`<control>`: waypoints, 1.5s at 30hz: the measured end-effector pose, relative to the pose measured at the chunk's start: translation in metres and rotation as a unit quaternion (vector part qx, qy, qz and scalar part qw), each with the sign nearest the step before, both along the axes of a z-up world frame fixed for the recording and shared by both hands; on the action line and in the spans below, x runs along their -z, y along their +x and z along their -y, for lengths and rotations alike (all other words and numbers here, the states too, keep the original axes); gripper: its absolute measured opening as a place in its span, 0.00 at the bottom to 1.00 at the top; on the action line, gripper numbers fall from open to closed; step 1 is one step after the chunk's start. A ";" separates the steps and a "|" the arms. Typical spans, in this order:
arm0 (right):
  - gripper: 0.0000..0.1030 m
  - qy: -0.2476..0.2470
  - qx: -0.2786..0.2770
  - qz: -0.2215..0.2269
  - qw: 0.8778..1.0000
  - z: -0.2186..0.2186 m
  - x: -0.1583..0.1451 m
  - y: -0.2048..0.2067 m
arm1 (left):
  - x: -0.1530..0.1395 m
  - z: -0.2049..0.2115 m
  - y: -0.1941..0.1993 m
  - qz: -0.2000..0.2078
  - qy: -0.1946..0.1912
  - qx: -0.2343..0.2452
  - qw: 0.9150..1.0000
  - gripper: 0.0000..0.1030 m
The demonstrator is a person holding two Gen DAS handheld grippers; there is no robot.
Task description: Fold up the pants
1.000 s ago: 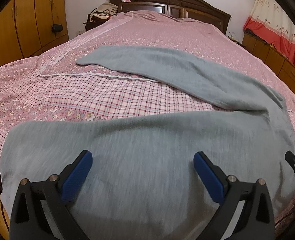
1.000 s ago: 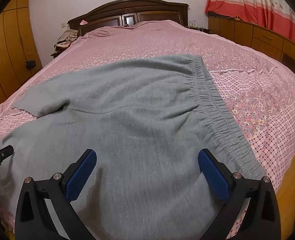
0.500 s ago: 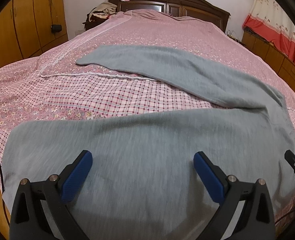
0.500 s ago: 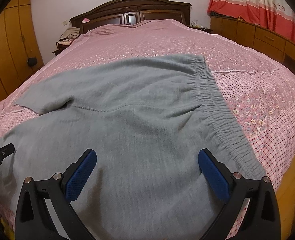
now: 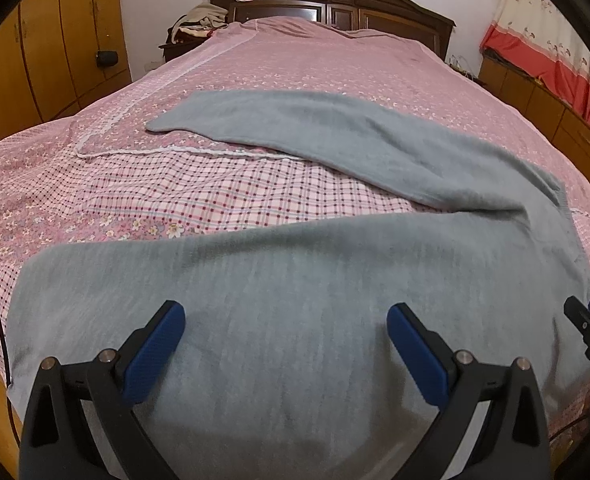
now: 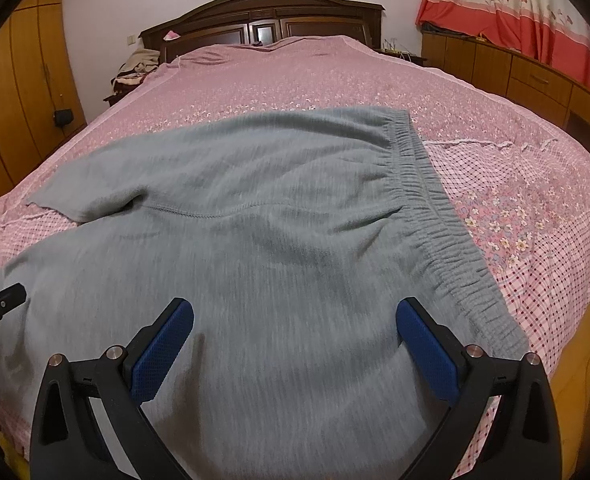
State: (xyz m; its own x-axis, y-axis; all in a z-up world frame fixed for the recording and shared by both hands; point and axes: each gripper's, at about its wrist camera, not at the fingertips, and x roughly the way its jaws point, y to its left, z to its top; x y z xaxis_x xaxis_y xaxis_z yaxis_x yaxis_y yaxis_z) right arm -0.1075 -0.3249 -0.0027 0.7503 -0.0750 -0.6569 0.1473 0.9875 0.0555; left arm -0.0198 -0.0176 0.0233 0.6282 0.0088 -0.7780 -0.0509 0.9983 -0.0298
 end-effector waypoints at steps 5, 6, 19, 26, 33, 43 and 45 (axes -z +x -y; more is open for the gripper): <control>1.00 0.004 0.001 -0.002 1.000 0.001 -0.001 0.000 | -0.002 0.002 0.000 -0.002 -0.002 0.003 1.000 1.00; 1.00 0.005 0.001 -0.002 1.000 0.002 -0.001 0.000 | -0.002 0.002 -0.001 -0.002 -0.002 0.004 1.000 1.00; 1.00 0.016 0.006 -0.009 1.000 0.005 -0.007 0.003 | -0.018 0.011 0.004 0.002 0.000 0.022 1.000 1.00; 1.00 0.014 0.006 -0.009 1.000 0.010 -0.017 0.012 | -0.032 0.017 0.015 0.003 0.006 0.030 1.000 1.00; 1.00 0.012 -0.004 -0.007 1.000 0.013 -0.029 0.025 | -0.046 0.025 0.031 0.004 0.015 0.042 0.999 1.00; 1.00 -0.001 -0.032 -0.010 0.999 0.021 -0.051 0.057 | -0.055 0.030 0.068 -0.002 0.028 0.062 0.998 1.00; 1.00 -0.001 -0.034 -0.013 0.999 0.025 -0.054 0.064 | -0.059 0.031 0.077 0.000 0.036 0.069 0.997 1.00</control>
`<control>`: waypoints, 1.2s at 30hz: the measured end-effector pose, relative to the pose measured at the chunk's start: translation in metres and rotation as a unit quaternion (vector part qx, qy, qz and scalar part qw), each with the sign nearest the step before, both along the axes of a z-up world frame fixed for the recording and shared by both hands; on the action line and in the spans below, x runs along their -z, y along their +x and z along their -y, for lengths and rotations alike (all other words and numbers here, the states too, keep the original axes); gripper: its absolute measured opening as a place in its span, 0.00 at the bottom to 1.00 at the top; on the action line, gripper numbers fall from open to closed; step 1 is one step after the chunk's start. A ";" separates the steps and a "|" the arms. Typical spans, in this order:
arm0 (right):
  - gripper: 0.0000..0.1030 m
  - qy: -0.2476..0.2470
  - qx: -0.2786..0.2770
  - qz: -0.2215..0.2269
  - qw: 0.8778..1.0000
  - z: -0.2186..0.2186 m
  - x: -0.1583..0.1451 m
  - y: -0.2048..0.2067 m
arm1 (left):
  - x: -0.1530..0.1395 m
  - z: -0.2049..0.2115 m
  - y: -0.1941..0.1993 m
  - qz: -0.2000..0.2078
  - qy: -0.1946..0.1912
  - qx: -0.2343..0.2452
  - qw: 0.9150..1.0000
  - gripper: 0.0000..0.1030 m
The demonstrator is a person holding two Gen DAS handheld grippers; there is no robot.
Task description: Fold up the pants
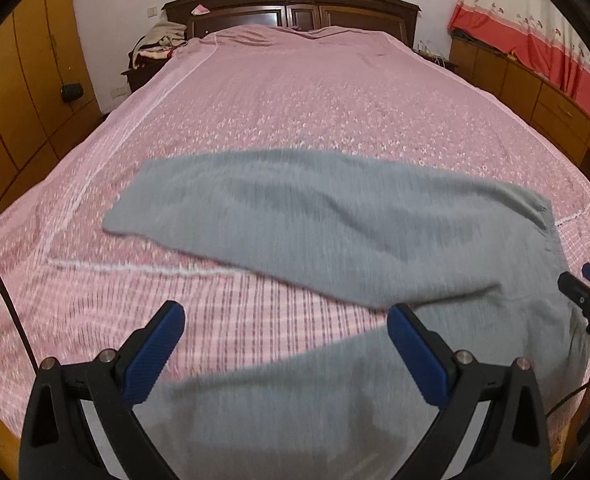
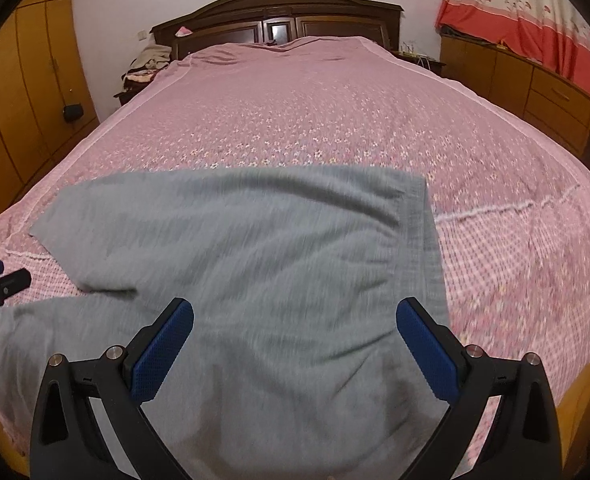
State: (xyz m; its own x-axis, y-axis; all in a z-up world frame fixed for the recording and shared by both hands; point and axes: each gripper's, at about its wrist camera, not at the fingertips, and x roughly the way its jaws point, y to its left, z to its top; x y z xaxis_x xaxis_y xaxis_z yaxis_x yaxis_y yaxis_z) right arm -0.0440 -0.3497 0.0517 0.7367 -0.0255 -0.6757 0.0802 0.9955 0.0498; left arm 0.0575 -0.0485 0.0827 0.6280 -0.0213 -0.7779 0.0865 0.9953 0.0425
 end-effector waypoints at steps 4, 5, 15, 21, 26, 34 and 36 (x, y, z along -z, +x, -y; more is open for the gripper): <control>1.00 0.004 -0.003 -0.006 1.000 0.009 -0.008 0.013 | -0.007 -0.001 0.020 0.005 0.019 0.009 1.000 1.00; 1.00 0.003 -0.003 -0.008 1.000 0.011 -0.009 0.016 | -0.008 -0.003 0.026 0.005 0.022 0.011 1.000 1.00; 1.00 0.010 -0.002 -0.019 1.000 0.028 -0.023 0.049 | 0.001 -0.030 0.089 -0.027 0.012 0.022 0.999 1.00; 1.00 0.002 0.004 -0.031 1.000 0.033 -0.022 0.076 | 0.006 -0.045 0.127 -0.038 0.006 0.027 0.999 1.00; 1.00 -0.006 0.020 -0.043 0.999 0.039 -0.017 0.098 | 0.012 -0.050 0.156 -0.056 -0.006 0.035 0.998 1.00; 1.00 -0.012 0.021 -0.057 0.998 0.045 -0.009 0.128 | 0.029 -0.039 0.198 -0.062 0.013 0.073 0.995 1.00; 1.00 -0.016 0.019 -0.066 0.998 0.046 -0.004 0.137 | 0.036 -0.038 0.211 -0.070 0.023 0.079 0.994 1.00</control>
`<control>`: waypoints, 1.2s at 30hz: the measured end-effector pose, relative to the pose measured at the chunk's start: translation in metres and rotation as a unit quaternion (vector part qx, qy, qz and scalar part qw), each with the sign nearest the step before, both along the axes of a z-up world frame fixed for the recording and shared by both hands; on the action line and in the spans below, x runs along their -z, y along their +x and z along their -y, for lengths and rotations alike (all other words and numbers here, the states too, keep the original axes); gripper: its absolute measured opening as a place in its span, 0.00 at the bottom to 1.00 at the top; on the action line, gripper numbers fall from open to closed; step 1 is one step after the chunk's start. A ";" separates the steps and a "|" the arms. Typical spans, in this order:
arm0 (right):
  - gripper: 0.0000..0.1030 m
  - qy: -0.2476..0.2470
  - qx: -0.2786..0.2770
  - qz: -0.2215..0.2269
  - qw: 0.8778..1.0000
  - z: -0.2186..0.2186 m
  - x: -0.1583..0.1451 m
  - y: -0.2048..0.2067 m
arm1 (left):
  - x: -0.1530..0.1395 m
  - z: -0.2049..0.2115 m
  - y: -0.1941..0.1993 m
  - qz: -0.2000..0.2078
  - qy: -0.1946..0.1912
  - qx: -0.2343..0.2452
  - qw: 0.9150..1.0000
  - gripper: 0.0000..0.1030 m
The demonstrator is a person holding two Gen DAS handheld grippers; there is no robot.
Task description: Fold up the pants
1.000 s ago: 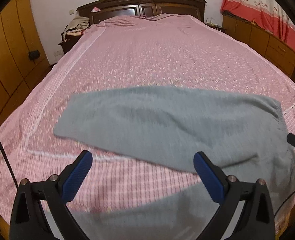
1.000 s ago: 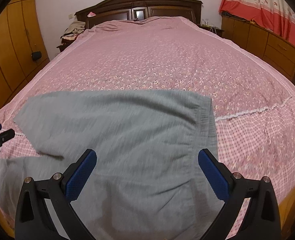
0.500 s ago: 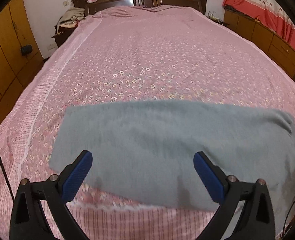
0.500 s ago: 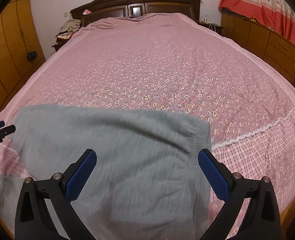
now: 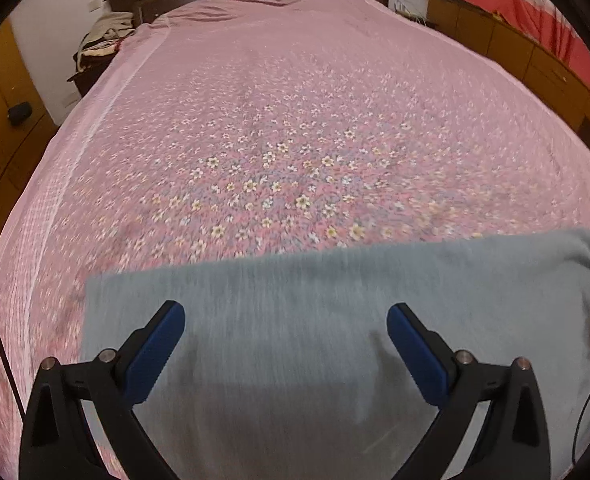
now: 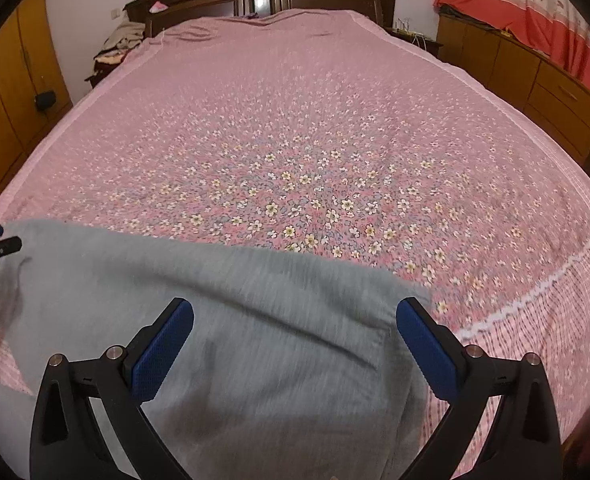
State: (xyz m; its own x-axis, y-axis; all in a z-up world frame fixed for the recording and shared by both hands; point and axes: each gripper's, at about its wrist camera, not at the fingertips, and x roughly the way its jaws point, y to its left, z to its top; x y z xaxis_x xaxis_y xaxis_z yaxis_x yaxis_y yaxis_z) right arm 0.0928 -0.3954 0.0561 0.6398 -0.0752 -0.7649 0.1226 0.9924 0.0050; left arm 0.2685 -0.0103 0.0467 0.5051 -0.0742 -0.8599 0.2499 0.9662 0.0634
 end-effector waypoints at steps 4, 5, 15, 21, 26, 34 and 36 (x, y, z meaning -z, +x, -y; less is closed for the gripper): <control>1.00 -0.001 0.001 -0.016 1.000 0.005 0.011 0.015 | 0.015 -0.002 0.021 -0.012 0.014 0.007 1.000 1.00; 1.00 -0.001 0.002 -0.020 1.000 0.005 0.014 0.018 | 0.019 -0.002 0.024 -0.014 0.017 0.011 1.000 1.00; 1.00 0.005 -0.008 -0.049 0.999 0.006 0.039 0.041 | 0.046 -0.011 0.048 -0.033 0.013 0.031 0.999 1.00; 1.00 0.004 -0.014 -0.055 0.998 0.005 0.054 0.047 | 0.057 -0.014 0.058 -0.040 0.012 0.050 0.998 1.00; 1.00 0.013 -0.016 -0.055 0.998 0.007 0.061 0.051 | 0.063 -0.014 0.057 -0.035 0.009 0.051 0.998 1.00; 1.00 0.009 -0.018 -0.049 0.999 0.010 0.064 0.051 | 0.072 -0.005 0.038 -0.013 0.010 0.047 0.999 0.98; 1.00 0.009 -0.018 -0.050 0.999 0.010 0.066 0.051 | 0.073 -0.004 0.034 -0.014 0.008 0.047 0.999 0.97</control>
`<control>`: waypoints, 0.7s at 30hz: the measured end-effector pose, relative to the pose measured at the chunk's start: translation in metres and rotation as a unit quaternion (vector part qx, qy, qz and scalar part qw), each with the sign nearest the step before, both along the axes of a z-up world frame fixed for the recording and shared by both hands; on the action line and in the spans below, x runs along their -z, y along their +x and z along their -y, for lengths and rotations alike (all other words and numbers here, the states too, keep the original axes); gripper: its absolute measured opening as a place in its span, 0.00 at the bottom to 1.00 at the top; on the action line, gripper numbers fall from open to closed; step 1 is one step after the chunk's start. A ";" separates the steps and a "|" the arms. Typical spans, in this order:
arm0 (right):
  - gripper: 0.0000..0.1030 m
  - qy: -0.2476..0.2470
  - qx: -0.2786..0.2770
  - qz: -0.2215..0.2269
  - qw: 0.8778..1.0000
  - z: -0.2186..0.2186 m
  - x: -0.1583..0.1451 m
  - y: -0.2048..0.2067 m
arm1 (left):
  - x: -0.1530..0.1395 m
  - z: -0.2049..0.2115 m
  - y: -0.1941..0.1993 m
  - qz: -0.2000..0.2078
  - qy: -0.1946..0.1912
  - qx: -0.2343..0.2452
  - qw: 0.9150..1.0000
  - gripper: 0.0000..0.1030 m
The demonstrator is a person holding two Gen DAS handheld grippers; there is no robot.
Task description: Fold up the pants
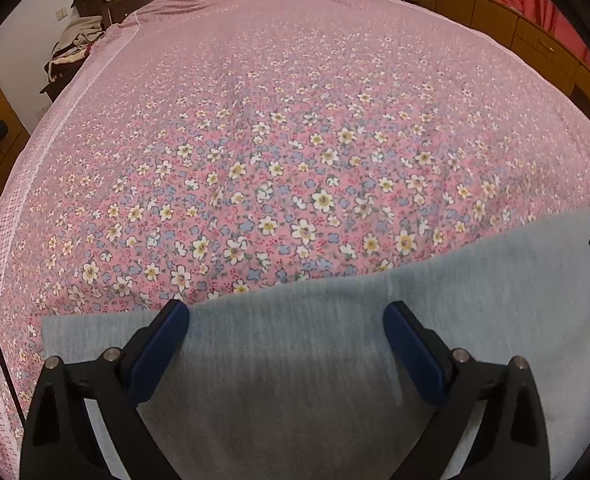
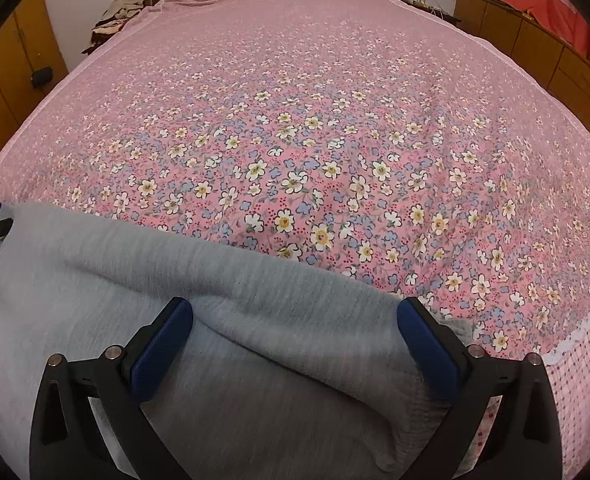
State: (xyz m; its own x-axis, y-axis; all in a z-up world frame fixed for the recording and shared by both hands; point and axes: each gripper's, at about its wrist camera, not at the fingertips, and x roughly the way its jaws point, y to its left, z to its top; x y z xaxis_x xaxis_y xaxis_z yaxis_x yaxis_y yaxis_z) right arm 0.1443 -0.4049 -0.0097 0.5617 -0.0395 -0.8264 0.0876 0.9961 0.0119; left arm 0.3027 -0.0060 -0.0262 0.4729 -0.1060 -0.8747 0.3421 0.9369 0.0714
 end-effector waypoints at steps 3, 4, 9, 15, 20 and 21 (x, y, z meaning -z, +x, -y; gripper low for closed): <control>1.00 -0.001 0.000 -0.004 1.000 -0.001 0.000 0.001 | -0.001 0.004 -0.009 -0.003 0.002 -0.001 1.000 0.98; 1.00 -0.001 0.000 -0.005 1.000 -0.002 0.001 0.002 | -0.002 0.004 -0.007 -0.004 0.001 -0.003 1.000 0.98; 1.00 -0.002 -0.002 -0.005 1.000 -0.002 0.002 0.007 | -0.004 0.003 -0.005 -0.004 0.005 -0.003 1.000 0.96; 0.72 -0.017 -0.026 0.006 0.999 -0.014 -0.011 0.000 | -0.019 0.010 -0.017 0.009 -0.004 -0.008 1.000 0.46; 0.30 -0.025 -0.051 -0.002 0.998 -0.026 -0.018 -0.002 | -0.028 0.015 -0.023 0.013 -0.004 -0.011 1.000 0.09; 0.24 -0.028 -0.052 -0.003 0.998 -0.029 -0.020 -0.003 | -0.030 0.015 -0.025 0.016 -0.005 -0.012 1.000 0.08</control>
State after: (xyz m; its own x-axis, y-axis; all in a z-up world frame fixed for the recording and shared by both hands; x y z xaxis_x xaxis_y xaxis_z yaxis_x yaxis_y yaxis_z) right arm 0.1417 -0.3763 0.0104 0.5610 -0.0275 -0.8274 -0.0169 0.9989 -0.0446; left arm 0.2776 -0.0206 0.0042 0.5030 -0.1028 -0.8582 0.3164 0.9459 0.0722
